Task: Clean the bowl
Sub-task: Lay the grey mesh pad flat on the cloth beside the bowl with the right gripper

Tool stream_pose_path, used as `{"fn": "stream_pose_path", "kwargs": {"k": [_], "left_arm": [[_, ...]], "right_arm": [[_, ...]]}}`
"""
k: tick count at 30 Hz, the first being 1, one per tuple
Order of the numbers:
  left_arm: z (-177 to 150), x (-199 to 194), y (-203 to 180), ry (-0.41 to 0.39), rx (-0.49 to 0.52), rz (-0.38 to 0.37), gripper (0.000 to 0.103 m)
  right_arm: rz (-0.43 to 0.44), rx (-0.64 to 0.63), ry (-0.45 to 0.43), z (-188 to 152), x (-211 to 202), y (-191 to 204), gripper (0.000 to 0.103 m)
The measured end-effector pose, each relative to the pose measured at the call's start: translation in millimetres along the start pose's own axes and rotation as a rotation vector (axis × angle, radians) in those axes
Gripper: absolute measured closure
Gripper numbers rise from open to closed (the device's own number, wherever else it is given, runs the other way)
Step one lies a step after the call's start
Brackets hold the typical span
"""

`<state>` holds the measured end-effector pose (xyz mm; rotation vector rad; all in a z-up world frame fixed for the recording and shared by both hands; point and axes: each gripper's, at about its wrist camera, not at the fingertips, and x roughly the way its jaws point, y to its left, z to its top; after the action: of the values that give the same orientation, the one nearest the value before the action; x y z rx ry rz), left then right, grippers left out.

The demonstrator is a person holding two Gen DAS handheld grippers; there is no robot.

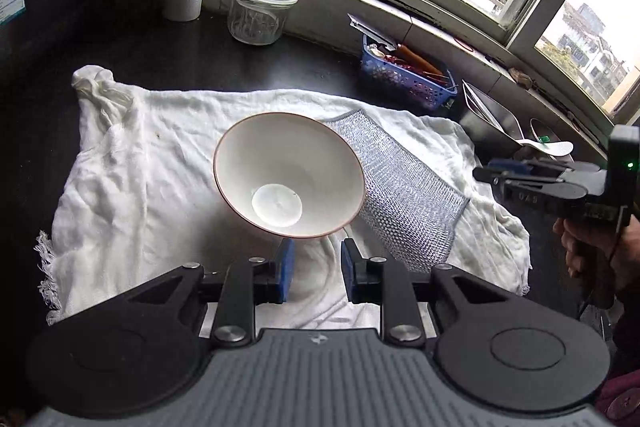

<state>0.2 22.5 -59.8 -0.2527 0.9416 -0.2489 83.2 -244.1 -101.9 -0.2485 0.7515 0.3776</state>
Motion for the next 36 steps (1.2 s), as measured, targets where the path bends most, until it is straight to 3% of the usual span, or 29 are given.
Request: {"fn": "stream_pose_path", "kwargs": {"k": [2,4,7,12,14,16,18,19,20,21,22,23,25,28,30,31,33,35,36], "left_arm": [[0,1,-1,0.01,0.005,-0.004,0.08],[0,1,1,0.017,0.002,-0.009,0.08],[0,1,6,0.026,-0.008,-0.018,0.08],[-1,0,19,0.033,-0.035,-0.036,0.078],[-2,0,26,0.035,-0.044,-0.04,0.075],[0,0,32,0.035,-0.054,-0.049,0.075],[2,-4,38,0.03,-0.056,-0.061,0.075],[3,-6,41,0.027,-0.056,-0.067,0.074],[4,-8,44,0.026,-0.058,-0.073,0.074],[4,-8,48,0.026,-0.065,-0.08,0.074],[5,-9,52,0.027,-0.073,-0.085,0.073],[6,-10,56,0.029,-0.083,-0.088,0.073],[7,-12,63,0.029,-0.093,-0.098,0.073],[8,-15,70,0.027,-0.098,-0.117,0.073],[7,-16,73,0.03,-0.097,-0.13,0.072],[6,-17,75,0.032,-0.095,-0.135,0.072],[4,-18,79,0.035,-0.094,-0.148,0.072],[3,-19,83,0.038,-0.107,-0.166,0.072],[2,-20,86,0.038,-0.113,-0.168,0.072]], "right_arm": [[0.049,-0.042,-0.039,1,-17,6,0.062],[0.075,-0.19,-0.065,-4,-29,26,0.048],[0.136,-0.495,-0.061,-20,-35,64,0.046],[0.101,-0.854,-0.041,-51,-13,108,0.048],[0.108,-0.871,-0.038,-53,-3,115,0.055],[0.145,-0.795,-0.04,-42,1,118,0.087],[0.144,-0.556,-0.027,-16,1,111,0.102],[0.157,-0.333,-0.007,3,0,94,0.102],[0.172,-0.206,0.038,12,2,77,0.102],[0.147,-0.257,0.06,11,3,77,0.102],[0.085,-0.44,0.054,4,3,89,0.101],[0.105,-0.485,0.098,0,4,93,0.101],[0.163,-0.542,0.197,-7,8,99,0.102],[0.172,-0.55,0.288,-17,10,99,0.101],[0.055,-0.642,0.271,-25,8,107,0.093],[-0.058,-0.654,0.226,-26,7,109,0.082],[-0.064,-0.654,0.166,-24,-1,109,0.075],[-0.049,-0.728,0.09,-30,-10,117,0.055],[-0.076,-0.823,0.044,-39,-10,126,0.036]]}}
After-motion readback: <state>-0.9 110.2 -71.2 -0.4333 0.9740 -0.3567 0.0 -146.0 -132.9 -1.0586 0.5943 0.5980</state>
